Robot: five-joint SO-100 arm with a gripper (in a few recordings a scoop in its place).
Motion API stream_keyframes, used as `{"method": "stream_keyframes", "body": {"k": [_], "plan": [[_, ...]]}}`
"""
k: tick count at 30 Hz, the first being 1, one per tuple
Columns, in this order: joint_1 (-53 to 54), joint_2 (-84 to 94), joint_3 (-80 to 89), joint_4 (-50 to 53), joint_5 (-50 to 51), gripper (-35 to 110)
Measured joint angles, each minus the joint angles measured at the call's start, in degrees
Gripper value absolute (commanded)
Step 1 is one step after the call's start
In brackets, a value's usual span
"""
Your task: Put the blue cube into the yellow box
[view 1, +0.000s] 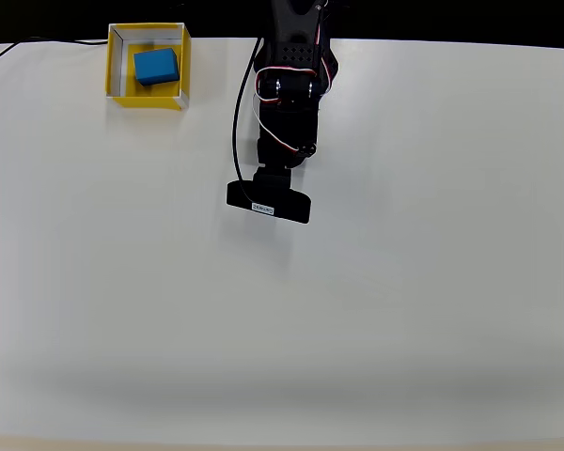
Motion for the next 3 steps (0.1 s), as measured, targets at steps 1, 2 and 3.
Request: {"method": "stream_keyframes", "body": {"k": [1,2,3], "plan": [[0.0,0.0,0.0,0.0,0.0,0],[0.0,0.0,0.0,0.0,0.0,0],[0.0,0.0,0.0,0.0,0.0,0]]}}
